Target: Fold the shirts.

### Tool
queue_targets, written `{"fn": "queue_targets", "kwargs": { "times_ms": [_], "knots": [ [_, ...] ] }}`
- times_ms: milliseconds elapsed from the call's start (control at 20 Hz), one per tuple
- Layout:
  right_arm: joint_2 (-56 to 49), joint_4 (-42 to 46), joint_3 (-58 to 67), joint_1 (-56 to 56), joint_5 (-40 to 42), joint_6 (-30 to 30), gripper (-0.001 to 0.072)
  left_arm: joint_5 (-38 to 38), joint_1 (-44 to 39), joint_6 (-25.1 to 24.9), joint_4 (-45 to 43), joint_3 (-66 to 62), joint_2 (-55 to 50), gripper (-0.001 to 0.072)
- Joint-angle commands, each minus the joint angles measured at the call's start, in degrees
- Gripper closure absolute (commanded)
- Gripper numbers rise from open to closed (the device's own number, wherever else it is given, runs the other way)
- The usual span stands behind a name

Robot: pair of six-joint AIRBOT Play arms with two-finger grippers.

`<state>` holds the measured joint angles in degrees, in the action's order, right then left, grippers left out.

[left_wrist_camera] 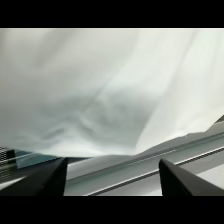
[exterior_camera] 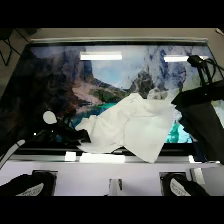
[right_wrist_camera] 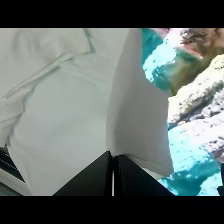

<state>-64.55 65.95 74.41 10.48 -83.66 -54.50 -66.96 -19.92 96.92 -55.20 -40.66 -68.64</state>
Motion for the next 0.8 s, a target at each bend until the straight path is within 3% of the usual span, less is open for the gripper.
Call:
{"fn": "queue_targets", "kwargs": {
  "times_ms": [0, 100, 150, 250, 450, 550, 750],
  "knots": [
    [0.0, 0.0, 0.0, 0.0, 0.0, 0.1, 0.0690, 7.9, -3.2, 0.9, 4.5, 2.2, -2.6, -0.0013],
    [0.0, 0.0, 0.0, 0.0, 0.0, 0.1, 0.0690, 9.6, -4.2, 0.9, 4.7, 2.0, -4.7, -0.0003],
    [0.0, 0.0, 0.0, 0.0, 0.0, 0.1, 0.0690, 10.9, -4.7, 0.9, 5.1, 2.0, -5.1, 0.0137],
    [0.0, 0.0, 0.0, 0.0, 0.0, 0.1, 0.0690, 13.7, -5.3, 0.3, 6.4, 1.8, -5.1, 0.0663],
    [1.1, -3.7, 0.0, 0.0, 0.4, 1.4, 0.0691, 12.3, -5.1, -11.1, 7.2, -5.6, -1.5, 0.0680],
    [2.7, -4.9, 1.1, 0.0, 2.7, 2.1, 0.0691, 12.4, -3.4, -11.1, 2.4, -14.0, 4.0, 0.0681],
    [7.7, -6.4, 8.5, 0.0, 11.6, 2.3, 0.0691, 13.8, 6.8, -5.2, -8.3, -39.0, 14.6, 0.0682]
  ]
}}
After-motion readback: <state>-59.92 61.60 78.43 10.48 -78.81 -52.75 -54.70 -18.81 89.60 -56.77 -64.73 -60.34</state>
